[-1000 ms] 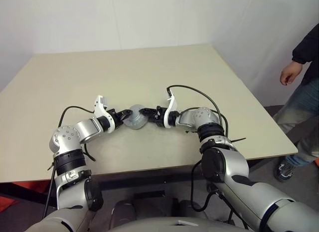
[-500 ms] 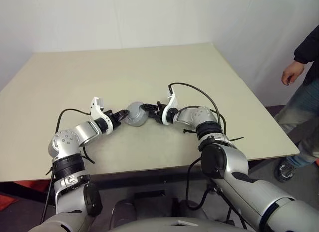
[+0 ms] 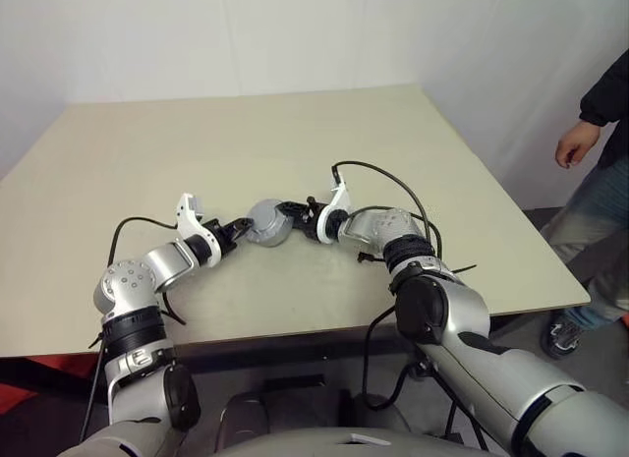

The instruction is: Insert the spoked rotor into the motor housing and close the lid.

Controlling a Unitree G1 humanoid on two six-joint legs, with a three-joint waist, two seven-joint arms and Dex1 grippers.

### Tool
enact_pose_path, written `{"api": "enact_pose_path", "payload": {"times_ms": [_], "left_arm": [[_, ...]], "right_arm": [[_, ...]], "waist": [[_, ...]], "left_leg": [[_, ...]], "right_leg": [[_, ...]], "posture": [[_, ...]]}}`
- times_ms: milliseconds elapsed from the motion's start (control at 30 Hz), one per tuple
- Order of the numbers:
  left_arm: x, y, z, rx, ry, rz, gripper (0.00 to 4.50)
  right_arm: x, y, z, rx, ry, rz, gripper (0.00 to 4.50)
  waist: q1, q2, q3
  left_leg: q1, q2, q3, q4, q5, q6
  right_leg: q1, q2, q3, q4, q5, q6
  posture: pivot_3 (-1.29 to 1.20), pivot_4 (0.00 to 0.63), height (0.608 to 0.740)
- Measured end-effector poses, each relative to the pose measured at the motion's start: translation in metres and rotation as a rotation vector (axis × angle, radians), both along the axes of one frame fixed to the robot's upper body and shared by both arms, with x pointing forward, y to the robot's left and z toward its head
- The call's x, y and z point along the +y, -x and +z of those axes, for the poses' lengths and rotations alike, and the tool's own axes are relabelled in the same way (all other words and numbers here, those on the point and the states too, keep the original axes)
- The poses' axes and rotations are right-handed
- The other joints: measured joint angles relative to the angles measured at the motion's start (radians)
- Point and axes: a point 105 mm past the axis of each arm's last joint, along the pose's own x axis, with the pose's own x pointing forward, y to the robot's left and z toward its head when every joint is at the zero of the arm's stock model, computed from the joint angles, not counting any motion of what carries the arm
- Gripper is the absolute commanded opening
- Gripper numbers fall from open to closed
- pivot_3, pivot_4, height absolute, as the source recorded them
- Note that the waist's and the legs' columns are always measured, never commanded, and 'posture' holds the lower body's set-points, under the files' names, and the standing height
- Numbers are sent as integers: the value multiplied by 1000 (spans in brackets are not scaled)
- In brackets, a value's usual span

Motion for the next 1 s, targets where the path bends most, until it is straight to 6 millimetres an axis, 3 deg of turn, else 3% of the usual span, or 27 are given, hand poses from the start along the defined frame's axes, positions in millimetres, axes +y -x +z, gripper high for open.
{"api": "enact_pose_path", "payload": {"times_ms": [167, 300, 600, 1000], "left_arm": [[-2, 3, 2, -31, 37, 2, 0], [-1, 5, 12, -90, 82, -1, 0], [-3, 12, 15, -113, 135, -12, 0], [9, 15, 29, -189, 260, 56, 0]], "right_arm": [[2, -6, 0, 49, -69, -87, 1667], [3, -13, 7, 59, -117, -142, 1667], [7, -22, 29, 59, -214, -186, 1667], [7, -25, 37, 76, -261, -199, 1667]], "waist": [[9, 0, 0], [23, -1, 1], [35, -1, 2], [43, -2, 2]], "left_leg": [[-5, 0, 0, 1, 0, 0], [-22, 0, -3, 16, -3, 5], [-22, 2, -3, 23, -4, 5], [-22, 2, -3, 24, -3, 5]], "right_leg": [[-5, 0, 0, 1, 0, 0], [-19, 0, 0, 14, -1, -2], [-16, -1, -1, 16, 0, 0], [-16, -1, -1, 16, 1, 0]], "posture": [[0, 0, 740], [0, 0, 740], [0, 0, 740], [0, 0, 740]]}}
